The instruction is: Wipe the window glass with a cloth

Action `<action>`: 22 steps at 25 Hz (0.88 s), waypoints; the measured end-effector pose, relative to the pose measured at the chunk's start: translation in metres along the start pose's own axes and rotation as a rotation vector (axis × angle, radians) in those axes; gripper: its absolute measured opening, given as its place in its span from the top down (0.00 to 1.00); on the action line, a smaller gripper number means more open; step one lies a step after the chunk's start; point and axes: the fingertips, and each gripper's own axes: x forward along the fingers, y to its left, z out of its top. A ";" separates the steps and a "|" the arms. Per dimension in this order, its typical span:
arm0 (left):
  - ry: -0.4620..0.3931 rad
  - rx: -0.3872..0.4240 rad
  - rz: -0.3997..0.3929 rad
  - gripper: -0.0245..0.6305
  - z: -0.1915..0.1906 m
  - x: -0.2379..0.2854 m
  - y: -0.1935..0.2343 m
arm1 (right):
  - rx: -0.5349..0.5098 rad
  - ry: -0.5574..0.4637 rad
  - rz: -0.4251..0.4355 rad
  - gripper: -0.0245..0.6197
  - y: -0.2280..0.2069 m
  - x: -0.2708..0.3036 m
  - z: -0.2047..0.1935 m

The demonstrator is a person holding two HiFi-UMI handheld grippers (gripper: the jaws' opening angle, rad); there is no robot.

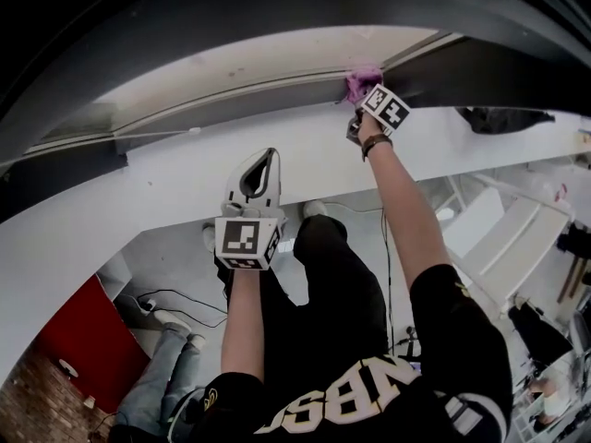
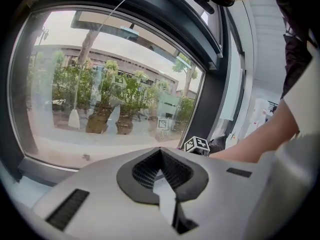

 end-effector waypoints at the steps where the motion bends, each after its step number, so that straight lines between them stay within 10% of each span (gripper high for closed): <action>1: -0.002 0.004 0.009 0.93 0.003 -0.002 -0.001 | -0.011 0.004 0.014 0.85 0.004 -0.004 0.001; 11: -0.025 -0.021 0.124 0.93 0.060 -0.062 -0.033 | -0.212 0.022 0.301 0.85 0.088 -0.159 0.014; 16: -0.136 -0.017 0.166 0.93 0.127 -0.088 -0.053 | -0.510 -0.154 0.505 0.85 0.175 -0.280 0.067; 22: -0.227 0.012 0.229 0.93 0.193 -0.143 -0.060 | -0.601 -0.281 0.675 0.85 0.243 -0.408 0.080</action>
